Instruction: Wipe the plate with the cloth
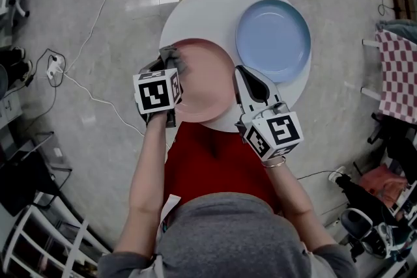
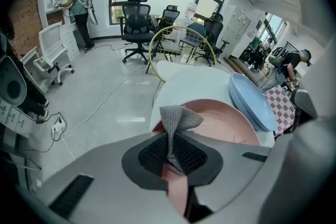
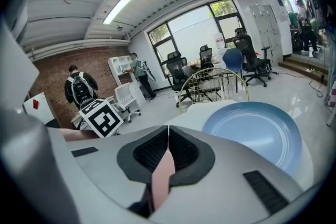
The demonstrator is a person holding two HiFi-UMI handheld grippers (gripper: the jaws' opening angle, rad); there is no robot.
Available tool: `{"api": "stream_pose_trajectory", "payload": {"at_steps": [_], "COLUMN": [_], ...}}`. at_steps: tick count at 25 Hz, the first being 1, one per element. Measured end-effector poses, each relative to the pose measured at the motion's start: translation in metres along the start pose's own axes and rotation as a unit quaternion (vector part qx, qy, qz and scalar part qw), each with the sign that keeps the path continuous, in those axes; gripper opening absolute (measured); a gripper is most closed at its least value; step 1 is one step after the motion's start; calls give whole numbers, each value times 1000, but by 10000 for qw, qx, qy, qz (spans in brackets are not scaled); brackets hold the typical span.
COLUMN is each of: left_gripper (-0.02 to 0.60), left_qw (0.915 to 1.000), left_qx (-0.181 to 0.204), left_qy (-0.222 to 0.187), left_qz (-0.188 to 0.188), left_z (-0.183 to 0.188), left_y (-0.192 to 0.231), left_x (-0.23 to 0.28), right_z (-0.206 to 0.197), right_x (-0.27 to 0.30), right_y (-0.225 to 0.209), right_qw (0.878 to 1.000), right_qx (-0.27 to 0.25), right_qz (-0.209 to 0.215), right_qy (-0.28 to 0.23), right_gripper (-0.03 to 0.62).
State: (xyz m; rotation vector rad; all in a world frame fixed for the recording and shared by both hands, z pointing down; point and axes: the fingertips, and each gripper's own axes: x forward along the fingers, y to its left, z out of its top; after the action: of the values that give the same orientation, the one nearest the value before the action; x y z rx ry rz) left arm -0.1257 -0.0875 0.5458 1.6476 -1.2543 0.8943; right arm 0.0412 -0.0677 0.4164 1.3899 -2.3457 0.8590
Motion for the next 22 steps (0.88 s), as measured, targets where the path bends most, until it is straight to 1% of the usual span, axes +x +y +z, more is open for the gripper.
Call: {"api": "stream_pose_trajectory", "payload": {"at_steps": [6, 8, 10, 12, 16, 19, 22], "left_gripper": [38, 38, 38, 37, 37, 37, 37], "left_qw": [9996, 9994, 9993, 9993, 9980, 9942, 9877], "left_qx": [-90, -105, -71, 4, 234, 457, 771], "left_qy": [-93, -165, -267, -366, -393, -278, -53], "left_qz": [259, 296, 252, 93, -436, -928, -1359], "left_z": [-11, -13, -15, -17, -20, -24, -30], "left_y": [14, 18, 18, 11, -18, -52, -89], "left_x": [-14, -22, -32, -41, -46, -42, -30], "right_z": [-4, -4, -5, -7, -10, -11, -13], "right_x": [-4, -6, -10, -16, -29, -40, -52], "right_y": [11, 12, 12, 10, 2, -5, -14], "right_qw": [10000, 10000, 10000, 9999, 9995, 9987, 9972], "right_qx": [-37, -35, -28, -4, 71, 145, 256], "right_qz": [41, 27, -15, -82, -255, -420, -608], "right_qy": [26, 6, -33, -85, -184, -266, -356], "right_gripper": [29, 29, 29, 29, 29, 29, 29]}}
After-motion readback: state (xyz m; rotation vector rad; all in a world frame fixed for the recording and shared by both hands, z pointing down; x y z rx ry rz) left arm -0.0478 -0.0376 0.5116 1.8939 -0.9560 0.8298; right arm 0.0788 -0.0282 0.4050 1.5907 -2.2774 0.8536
